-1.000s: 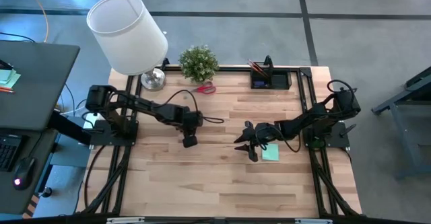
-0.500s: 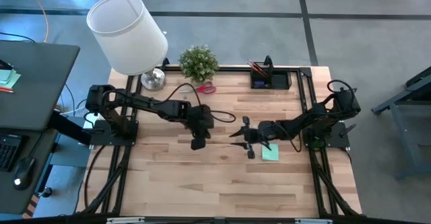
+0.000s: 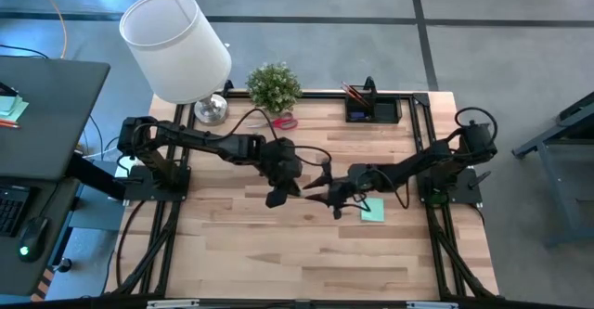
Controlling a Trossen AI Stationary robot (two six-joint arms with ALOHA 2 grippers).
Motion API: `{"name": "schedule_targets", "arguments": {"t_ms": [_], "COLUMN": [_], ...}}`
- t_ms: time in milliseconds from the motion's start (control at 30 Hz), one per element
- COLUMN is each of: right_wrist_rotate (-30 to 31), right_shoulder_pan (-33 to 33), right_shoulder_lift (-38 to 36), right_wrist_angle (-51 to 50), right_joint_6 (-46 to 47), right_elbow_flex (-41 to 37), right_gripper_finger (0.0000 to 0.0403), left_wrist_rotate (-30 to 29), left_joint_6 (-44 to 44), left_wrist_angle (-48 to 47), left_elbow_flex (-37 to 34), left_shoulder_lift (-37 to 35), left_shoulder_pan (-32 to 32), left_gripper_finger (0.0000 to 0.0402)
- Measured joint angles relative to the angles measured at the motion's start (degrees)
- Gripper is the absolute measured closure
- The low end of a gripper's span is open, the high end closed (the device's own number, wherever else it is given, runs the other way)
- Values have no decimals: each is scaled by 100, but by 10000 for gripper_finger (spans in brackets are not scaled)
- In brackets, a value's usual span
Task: Pick and place office supplies into organizer
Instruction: Put the bottom light blue binder clip in the black desk organizer
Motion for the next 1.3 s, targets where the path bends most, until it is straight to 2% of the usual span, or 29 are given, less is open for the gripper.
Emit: {"name": "schedule_targets", "arguments": {"t_ms": [200, 433, 533, 933, 1300], "right_wrist_rotate": [143, 305, 130, 176, 275], "right_shoulder_pan": [0, 0, 25, 66, 66], "right_shoulder_lift": [0, 0, 0, 0, 0], "right_wrist_angle": [-830, -823, -825, -870, -905], "right_joint_6": [-17, 11, 26, -17, -170], "right_elbow_flex": [394, 417, 417, 417, 417], "right_gripper_finger": [265, 271, 284, 340, 347], "left_wrist_rotate": [0, -85, -87, -101, -98], "left_joint_6": [-2, -4, -7, -33, -37], "left_wrist_angle": [-2, -2, 12, 29, 31], "left_elbow_flex": [0, 2, 4, 4, 4], "left_shoulder_lift": [-2, -2, -2, -4, -4], "left_shoulder_pan": [0, 0, 0, 0, 0], "left_gripper_finger": [364, 364, 364, 366, 366]}}
